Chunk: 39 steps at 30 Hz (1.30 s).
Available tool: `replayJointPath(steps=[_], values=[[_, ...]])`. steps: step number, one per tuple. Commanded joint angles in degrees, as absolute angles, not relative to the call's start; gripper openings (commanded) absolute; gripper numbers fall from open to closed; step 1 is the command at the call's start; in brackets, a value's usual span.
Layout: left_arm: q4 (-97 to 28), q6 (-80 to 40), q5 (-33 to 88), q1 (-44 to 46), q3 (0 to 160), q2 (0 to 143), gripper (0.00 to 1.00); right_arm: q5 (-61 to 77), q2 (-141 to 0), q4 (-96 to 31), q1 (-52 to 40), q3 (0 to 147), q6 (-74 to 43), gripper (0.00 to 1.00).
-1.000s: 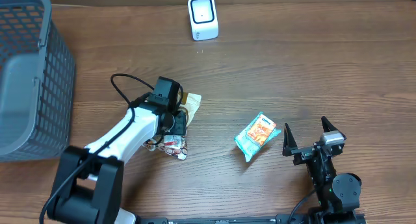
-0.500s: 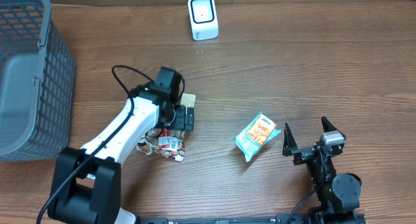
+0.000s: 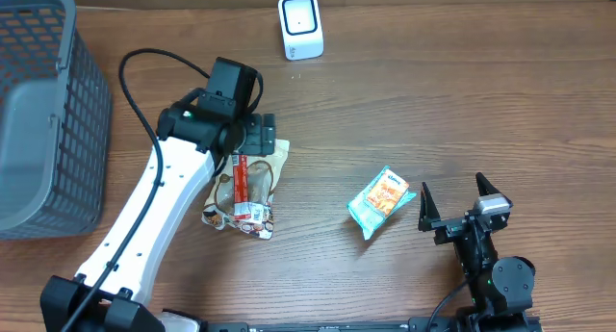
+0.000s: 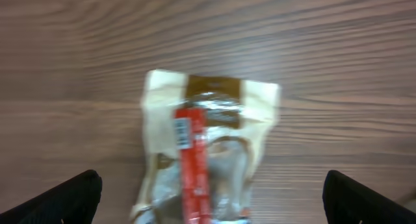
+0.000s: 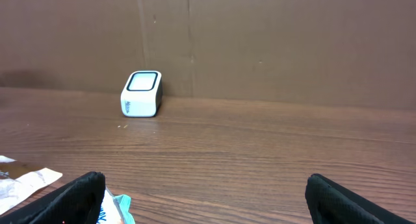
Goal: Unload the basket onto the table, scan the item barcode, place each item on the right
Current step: 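Lower the red-and-white packet onto the table and open the left gripper, then move the right gripper toward the teal and orange packets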
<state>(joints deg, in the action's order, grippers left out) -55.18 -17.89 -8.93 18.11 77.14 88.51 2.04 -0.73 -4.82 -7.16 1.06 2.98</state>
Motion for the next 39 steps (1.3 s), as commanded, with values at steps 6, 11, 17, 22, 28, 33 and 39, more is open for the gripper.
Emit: replayJointPath(steps=[6, 11, 17, 22, 28, 33, 39], values=[[-58.08, -17.80, -17.15, 10.04, 76.99, 88.18, 1.00, 1.32, -0.16, -4.69, -7.33, 0.45, 2.85, 1.00], [-58.70, -17.82, -16.88, 6.24, 76.31, 88.73, 1.00, 1.34, -0.16, -4.69, -7.33, 0.45, 2.85, 1.00], [-59.70, -17.82, -16.88, 5.23, 76.23, 88.82, 1.00, 1.34, -0.16, -4.69, -7.33, 0.45, 2.85, 1.00], [-59.70, -17.82, -16.88, 5.26, 76.23, 88.82, 1.00, 1.39, -0.16, -4.58, -7.33, 0.45, 2.85, 1.00], [-59.70, -17.82, -16.88, 5.26, 76.23, 88.82, 1.00, 7.70, -0.16, 2.09, -7.33, 0.49, 2.81, 1.00], [-59.70, -17.82, -16.69, 5.26, 76.23, 88.82, 1.00, 7.55, -0.16, -0.58, -7.33, 4.62, -6.48, 1.00], [-59.70, -17.82, -16.67, 5.28, 76.23, 88.82, 1.00, -2.76, -1.83, -18.50, -7.33, 15.57, -7.97, 1.00]])
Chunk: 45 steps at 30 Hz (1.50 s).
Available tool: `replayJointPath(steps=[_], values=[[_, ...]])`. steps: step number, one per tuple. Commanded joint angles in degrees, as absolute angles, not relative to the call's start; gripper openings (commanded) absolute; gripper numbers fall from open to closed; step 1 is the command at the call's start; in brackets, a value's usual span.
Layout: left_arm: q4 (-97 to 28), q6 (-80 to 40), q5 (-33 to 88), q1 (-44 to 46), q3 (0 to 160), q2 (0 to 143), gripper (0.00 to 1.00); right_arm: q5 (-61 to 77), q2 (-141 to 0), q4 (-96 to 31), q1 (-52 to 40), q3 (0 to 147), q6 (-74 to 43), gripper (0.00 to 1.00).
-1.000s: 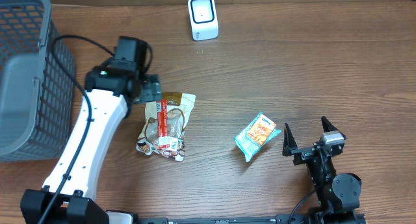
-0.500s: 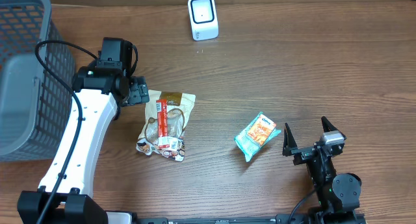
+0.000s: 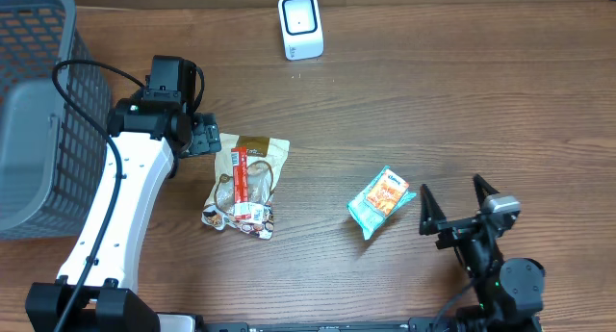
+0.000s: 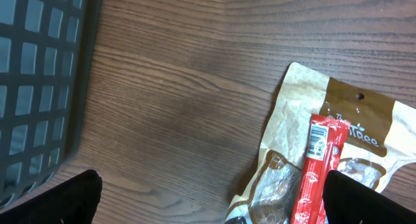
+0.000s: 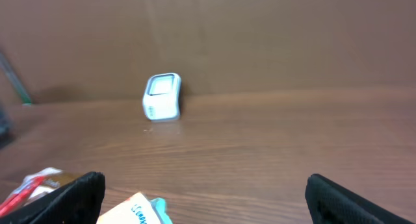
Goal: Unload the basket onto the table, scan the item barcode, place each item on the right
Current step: 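Move the right gripper toward the teal and orange packets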
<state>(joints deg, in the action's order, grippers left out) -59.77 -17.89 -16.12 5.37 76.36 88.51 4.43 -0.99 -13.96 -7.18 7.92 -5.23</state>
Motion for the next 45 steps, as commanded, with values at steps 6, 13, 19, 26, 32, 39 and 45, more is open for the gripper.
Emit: replayJointPath(steps=[6, 13, 19, 26, 32, 39, 45], values=[[-59.70, -17.82, -16.69, 5.28, 76.23, 88.82, 1.00, -7.68, -13.98, -36.60, -7.33, 30.74, -15.53, 1.00], [-59.70, -17.82, -16.67, 5.28, 76.23, 88.82, 1.00, 0.32, -39.99, -45.58, -7.40, 38.87, -16.53, 1.00], [-59.70, -17.82, -16.69, 5.26, 76.23, 88.82, 1.00, 10.72, -55.11, -42.57, -7.38, 38.98, -19.53, 0.95], [-59.70, -17.82, -16.67, 5.28, 76.23, 88.82, 1.00, 10.24, -62.94, -44.07, -7.40, 38.98, -25.98, 1.00], [-59.70, -17.82, -16.69, 5.28, 76.23, 88.82, 1.00, 10.57, -63.46, -44.21, -7.40, 38.98, -25.96, 1.00], [-59.70, -17.82, -16.67, 5.28, 76.23, 88.82, 1.00, 27.18, -63.44, -37.30, -7.40, 39.46, -26.79, 1.00], [-59.70, -17.82, -16.69, 5.28, 76.23, 88.82, 1.00, 29.71, -63.40, -37.12, -7.40, 42.13, -28.95, 1.00]])
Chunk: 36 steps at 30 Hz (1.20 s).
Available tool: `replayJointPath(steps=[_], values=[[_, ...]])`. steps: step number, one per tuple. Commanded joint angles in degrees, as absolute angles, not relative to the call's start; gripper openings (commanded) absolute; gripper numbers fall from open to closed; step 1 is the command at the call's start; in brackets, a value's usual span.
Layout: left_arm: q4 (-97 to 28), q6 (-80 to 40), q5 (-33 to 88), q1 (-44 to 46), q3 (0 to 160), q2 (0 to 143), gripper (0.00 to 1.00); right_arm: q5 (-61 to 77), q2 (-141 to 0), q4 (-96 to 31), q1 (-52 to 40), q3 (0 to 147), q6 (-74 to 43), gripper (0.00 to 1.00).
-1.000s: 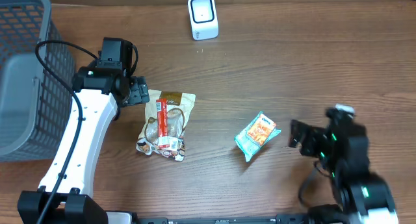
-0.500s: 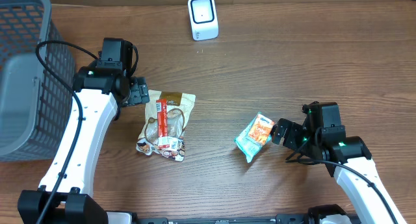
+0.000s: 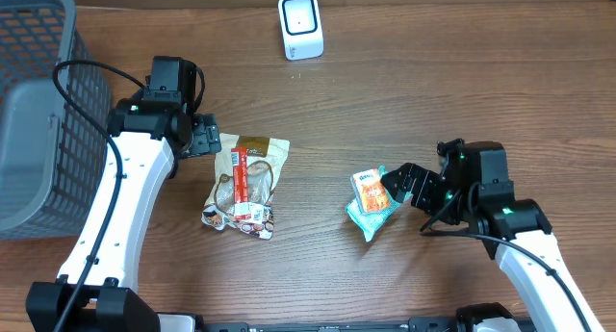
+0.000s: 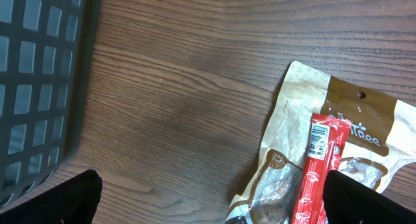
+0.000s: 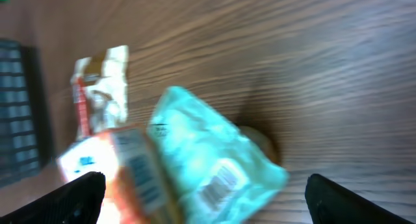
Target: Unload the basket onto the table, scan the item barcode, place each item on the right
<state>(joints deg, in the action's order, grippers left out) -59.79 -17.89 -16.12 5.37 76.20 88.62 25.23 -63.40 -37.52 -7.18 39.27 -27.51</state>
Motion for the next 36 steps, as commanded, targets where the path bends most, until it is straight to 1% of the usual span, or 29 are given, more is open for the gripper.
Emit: replayJointPath(steps=[1, 11, 16, 21, 28, 33, 36], values=[[-59.70, -17.82, -16.69, 5.28, 76.23, 88.82, 1.00, 29.69, -63.35, -37.12, -7.40, 42.26, -28.95, 1.00], [-59.68, -17.82, -16.67, 5.28, 76.23, 88.82, 1.00, 29.65, -63.37, -36.64, -7.40, 42.28, -28.99, 1.00], [-59.70, -17.82, -16.69, 5.26, 76.23, 88.82, 1.00, 29.67, -63.40, -36.69, -7.40, 42.28, -33.21, 1.00], [-59.70, -17.82, -16.69, 5.28, 76.23, 88.82, 1.00, 29.63, -63.42, -36.77, -7.40, 42.26, -33.26, 1.00], [-59.70, -17.82, -16.69, 5.28, 76.23, 88.82, 1.00, 29.85, -63.64, -39.55, -7.40, 41.47, -33.26, 1.00], [-59.70, -17.82, -16.69, 5.28, 76.23, 88.82, 1.00, 35.03, -63.61, -37.71, -7.40, 41.47, -33.30, 1.00], [-59.70, -17.82, -16.69, 5.28, 76.23, 88.82, 1.00, 36.34, -63.61, -37.32, -7.42, 41.47, -35.46, 1.00]])
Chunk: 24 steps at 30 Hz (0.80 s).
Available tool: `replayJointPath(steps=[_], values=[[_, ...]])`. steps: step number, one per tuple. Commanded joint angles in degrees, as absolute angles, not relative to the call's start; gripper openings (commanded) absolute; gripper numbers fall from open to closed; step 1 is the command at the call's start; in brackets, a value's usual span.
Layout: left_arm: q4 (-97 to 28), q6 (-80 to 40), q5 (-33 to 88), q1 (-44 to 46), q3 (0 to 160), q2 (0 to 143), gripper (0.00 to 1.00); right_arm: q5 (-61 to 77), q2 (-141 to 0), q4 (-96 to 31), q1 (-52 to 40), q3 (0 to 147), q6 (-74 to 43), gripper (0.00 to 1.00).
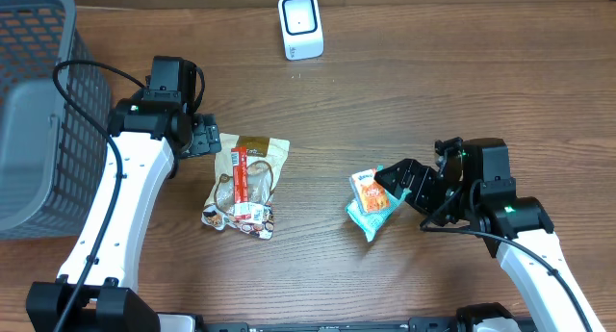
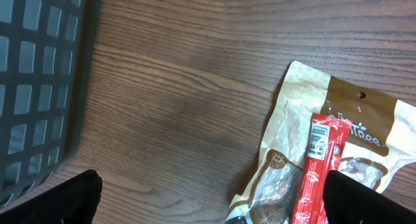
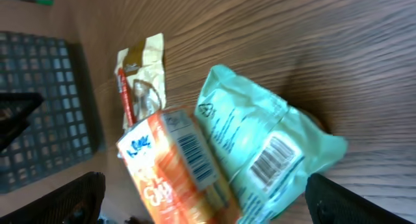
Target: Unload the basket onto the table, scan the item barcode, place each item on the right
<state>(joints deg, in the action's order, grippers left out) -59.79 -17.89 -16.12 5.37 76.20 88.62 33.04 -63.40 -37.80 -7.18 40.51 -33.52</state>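
A teal snack packet with an orange front [image 1: 372, 203] lies right of the table's middle, its near end tipped up. In the right wrist view the teal packet [image 3: 260, 143] fills the space between my fingers, and barcodes show on both its faces. My right gripper [image 1: 397, 184] [image 3: 201, 208] stands wide open around it, its fingertips well apart. The white scanner [image 1: 300, 26] stands at the back edge. My left gripper [image 1: 206, 140] [image 2: 211, 208] hangs open over bare wood, just left of a cream pouch.
A cream and brown pouch with a red stick on it [image 1: 245, 183] [image 2: 328, 159] lies left of centre. A grey mesh basket [image 1: 38, 111] [image 2: 39, 87] takes up the far left. The back wall runs right behind the scanner.
My right gripper has moved a little closer to the teal packet, which now shows more sharply and more upright between the fingers. The left arm and the cream pouch are unchanged.
At first my left gripper hung open over the cream pouch and the right arm sat at the front edge facing the scanner. Then the left gripper stood to the pouch's left, near the basket. Later the right gripper was at the teal packet, its end tipped up, as now.
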Motion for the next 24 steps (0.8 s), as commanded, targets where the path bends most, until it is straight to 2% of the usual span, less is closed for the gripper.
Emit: replayJointPath(steps=[1, 10, 24], values=[[-59.70, -17.82, -16.67, 5.28, 76.23, 88.82, 1.00, 36.67, -63.61, -37.26, -7.44, 41.47, -35.86, 1.00], [-59.70, -17.82, -16.69, 5.28, 76.23, 88.82, 1.00, 39.16, -63.61, -35.33, -7.44, 41.47, -35.79, 1.00], [-59.70, -17.82, -16.67, 5.28, 76.23, 88.82, 1.00, 22.02, -54.04, -37.95, -4.91, 48.25, -34.87, 1.00]])
